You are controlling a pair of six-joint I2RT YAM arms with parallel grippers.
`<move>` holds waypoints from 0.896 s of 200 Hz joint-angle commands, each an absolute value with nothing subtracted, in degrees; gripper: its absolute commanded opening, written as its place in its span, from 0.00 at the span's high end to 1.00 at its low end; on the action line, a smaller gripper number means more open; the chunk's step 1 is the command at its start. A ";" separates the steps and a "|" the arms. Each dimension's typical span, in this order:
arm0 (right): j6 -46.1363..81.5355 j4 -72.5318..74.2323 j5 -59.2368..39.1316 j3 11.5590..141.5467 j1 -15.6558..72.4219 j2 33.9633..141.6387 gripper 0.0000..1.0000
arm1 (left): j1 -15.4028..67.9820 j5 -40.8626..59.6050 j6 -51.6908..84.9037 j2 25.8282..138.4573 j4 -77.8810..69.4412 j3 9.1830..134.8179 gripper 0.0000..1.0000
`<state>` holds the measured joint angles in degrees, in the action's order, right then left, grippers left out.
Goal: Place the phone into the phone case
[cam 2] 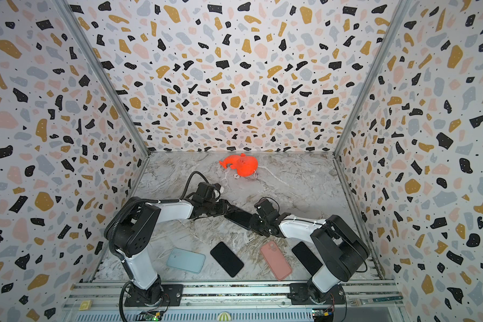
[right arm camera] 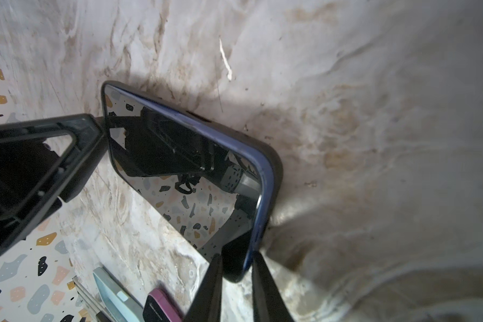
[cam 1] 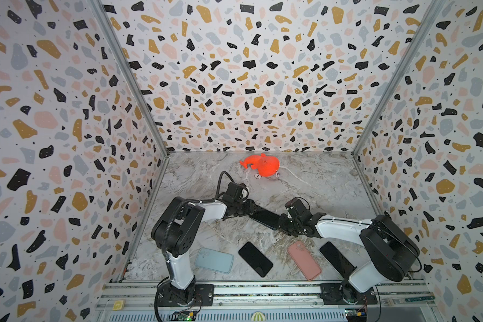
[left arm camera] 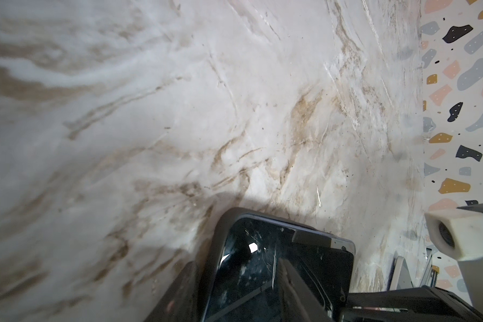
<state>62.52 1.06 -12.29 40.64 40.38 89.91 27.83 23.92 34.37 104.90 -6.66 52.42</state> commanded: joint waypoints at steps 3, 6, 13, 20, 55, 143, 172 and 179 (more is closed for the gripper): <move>61.96 1.49 -12.58 42.63 41.06 90.22 0.81 | 28.42 24.97 34.89 106.24 -5.88 50.80 0.55; 61.96 1.55 -12.65 42.70 41.06 90.23 0.81 | 28.39 24.96 34.94 106.24 -5.89 50.75 0.55; 61.97 1.53 -12.66 42.80 41.13 90.26 0.81 | 28.53 25.08 34.89 106.25 -5.92 50.58 0.56; 61.96 1.50 -12.74 42.93 41.22 90.34 0.82 | 28.51 25.05 34.93 106.26 -6.06 50.47 0.56; 61.97 1.38 -12.57 43.66 41.66 90.69 0.85 | 28.56 25.15 35.07 106.09 -6.36 50.01 0.58; 62.53 2.30 -13.27 45.09 43.24 94.00 0.91 | 28.92 25.47 35.53 106.08 -7.21 49.44 0.59; 62.76 2.90 -13.66 45.00 43.50 95.24 0.92 | 28.92 25.58 35.60 106.08 -7.54 49.22 0.59; 62.84 3.06 -13.68 44.92 43.51 95.52 0.92 | 28.97 25.58 35.62 106.08 -7.69 49.22 0.59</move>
